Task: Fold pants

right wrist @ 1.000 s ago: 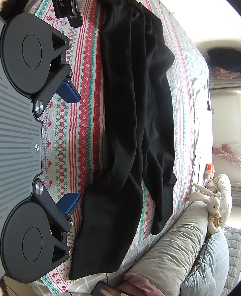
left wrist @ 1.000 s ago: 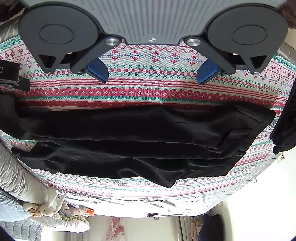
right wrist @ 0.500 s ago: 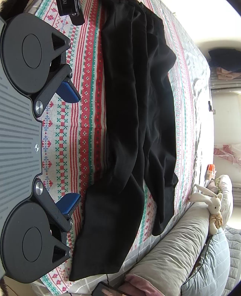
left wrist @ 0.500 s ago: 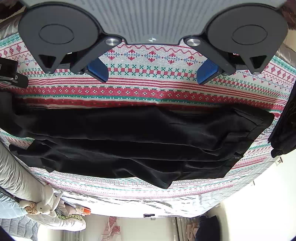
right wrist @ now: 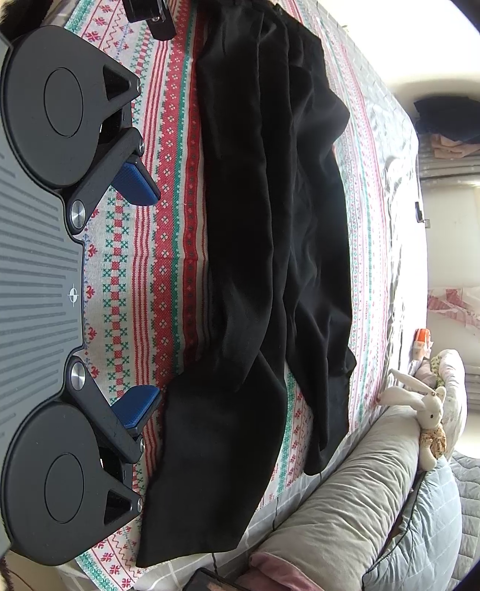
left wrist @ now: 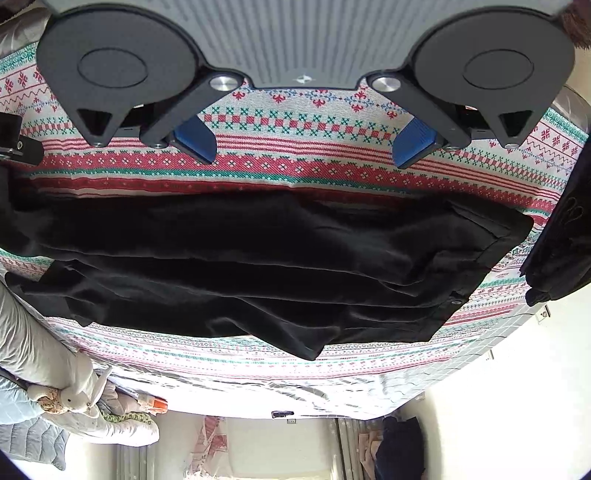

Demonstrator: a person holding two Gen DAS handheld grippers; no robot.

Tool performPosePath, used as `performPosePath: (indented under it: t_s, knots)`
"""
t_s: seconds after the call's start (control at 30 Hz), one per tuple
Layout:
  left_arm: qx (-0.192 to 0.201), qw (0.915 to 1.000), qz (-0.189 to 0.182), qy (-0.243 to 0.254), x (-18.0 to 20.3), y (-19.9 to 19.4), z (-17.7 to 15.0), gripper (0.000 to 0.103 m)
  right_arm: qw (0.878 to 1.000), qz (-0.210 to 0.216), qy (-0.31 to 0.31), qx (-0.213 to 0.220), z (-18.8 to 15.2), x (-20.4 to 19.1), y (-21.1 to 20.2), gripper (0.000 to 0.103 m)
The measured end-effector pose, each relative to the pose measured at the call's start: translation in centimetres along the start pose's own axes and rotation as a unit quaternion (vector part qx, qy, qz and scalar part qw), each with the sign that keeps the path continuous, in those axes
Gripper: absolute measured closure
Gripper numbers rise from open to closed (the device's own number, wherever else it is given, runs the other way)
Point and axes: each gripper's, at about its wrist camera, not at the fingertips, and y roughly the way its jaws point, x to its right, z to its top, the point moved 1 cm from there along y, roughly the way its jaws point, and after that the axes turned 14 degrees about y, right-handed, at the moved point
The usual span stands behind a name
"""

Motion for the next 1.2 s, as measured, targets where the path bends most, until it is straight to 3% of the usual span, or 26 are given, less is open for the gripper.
performPosePath:
  t_s: [0.17, 0.3, 0.43, 0.67, 0.77, 0.9, 1.0, 1.13, 1.2]
  knots:
    - [0.013, 0.9996, 0.012, 0.02, -1.7, 0.6, 0.5, 0.0, 1.0, 0.015, -0.018, 0.0, 0.3, -0.7, 1.0, 0.0]
    - [0.005, 0.9998, 0.001, 0.017, -3.6, 1.5, 1.1, 0.0, 0.997, 0.047, -0.043, -0.04, 0.4, -2.2, 2.5, 0.0]
    - [-0.01, 0.9999, -0.012, -0.003, -6.2, 2.4, 1.3, 0.0, 0.993, 0.081, -0.047, -0.076, 0.7, -3.5, 3.9, 0.0]
    - [-0.042, 0.9976, 0.021, -0.052, -11.6, 4.9, 0.7, 0.0, 0.983, 0.138, -0.062, -0.102, 1.1, -5.9, 5.2, 0.0]
    - [-0.054, 0.9947, 0.014, -0.087, -13.7, 6.0, 0.0, 0.0, 0.977, 0.169, -0.068, -0.107, 0.8, -6.9, 5.5, 0.002]
    - [-0.048, 0.9875, -0.002, -0.15, -16.3, 7.0, -1.0, 0.0, 0.973, 0.18, -0.126, -0.073, -0.1, -9.2, 5.4, 0.006]
    - [-0.027, 0.9794, -0.008, -0.2, -18.3, 7.7, -2.4, 0.008, 0.964, 0.187, -0.184, -0.044, -1.0, -10.9, 5.2, 0.011]
    - [-0.013, 0.9563, -0.048, -0.288, -20.9, 8.9, -4.4, 0.019, 0.948, 0.181, -0.26, -0.015, -2.5, -12.7, 5.6, 0.022]
    - [0.001, 0.9507, -0.047, -0.307, -21.8, 9.0, -4.7, 0.024, 0.945, 0.181, -0.271, -0.001, -2.9, -13.2, 5.7, 0.026]
